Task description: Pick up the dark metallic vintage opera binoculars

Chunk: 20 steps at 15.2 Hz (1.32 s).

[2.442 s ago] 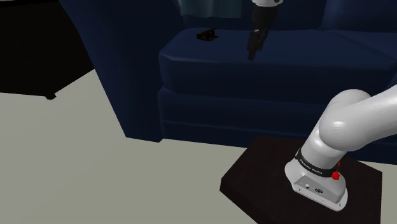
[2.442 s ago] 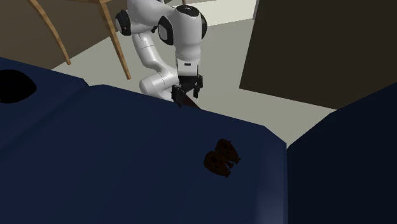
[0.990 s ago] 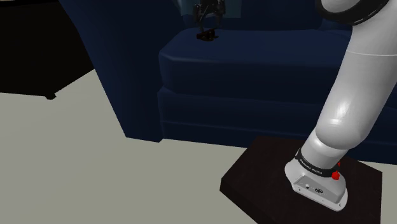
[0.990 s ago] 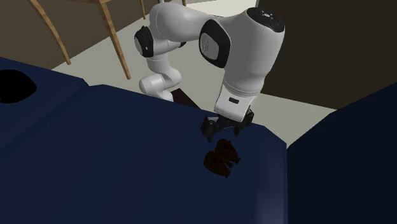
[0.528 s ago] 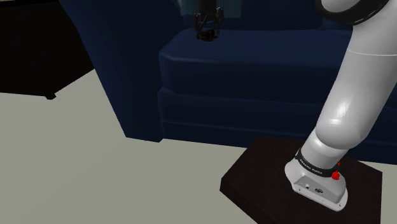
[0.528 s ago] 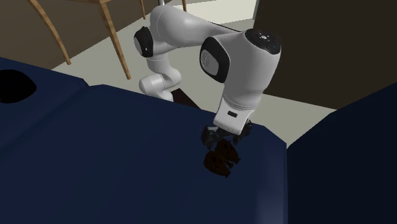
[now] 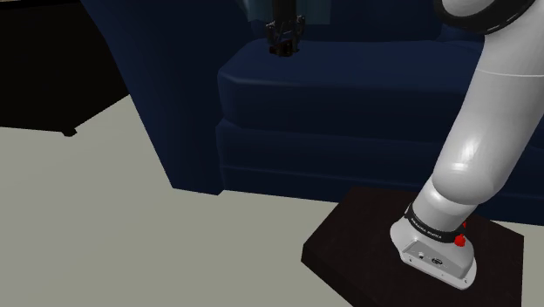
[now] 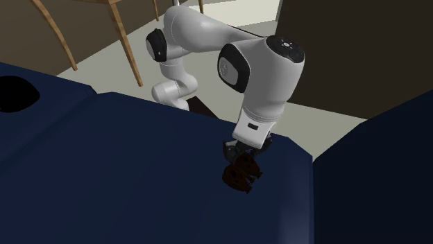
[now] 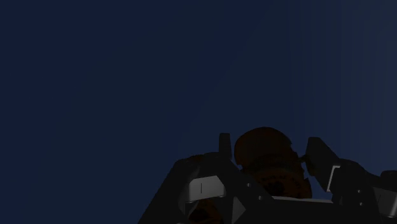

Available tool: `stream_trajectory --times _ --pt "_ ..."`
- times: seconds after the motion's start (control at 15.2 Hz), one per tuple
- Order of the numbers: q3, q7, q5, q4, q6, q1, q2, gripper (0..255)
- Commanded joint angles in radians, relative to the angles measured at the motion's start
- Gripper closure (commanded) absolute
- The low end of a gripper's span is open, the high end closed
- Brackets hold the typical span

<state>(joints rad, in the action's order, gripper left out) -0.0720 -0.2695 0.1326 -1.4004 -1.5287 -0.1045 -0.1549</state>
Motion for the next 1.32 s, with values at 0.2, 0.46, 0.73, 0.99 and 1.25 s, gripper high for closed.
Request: stream_trajectory --times 0.2,0.46,0.73,0.99,1.25 --pt "0.0 -0.001 0.0 0.001 0.001 0.0 -0.001 255" --pt "-0.001 0.005 0.003 0.085 0.063 0.003 -0.022 255" --pt "-0.001 0.011 0.006 0.181 0.131 0.006 -0.051 255" --pt "-0.002 0.018 0.011 0.294 0.204 0.01 -0.09 255" --pt "-0.002 0.024 0.017 0.401 0.27 0.016 -0.131 255"
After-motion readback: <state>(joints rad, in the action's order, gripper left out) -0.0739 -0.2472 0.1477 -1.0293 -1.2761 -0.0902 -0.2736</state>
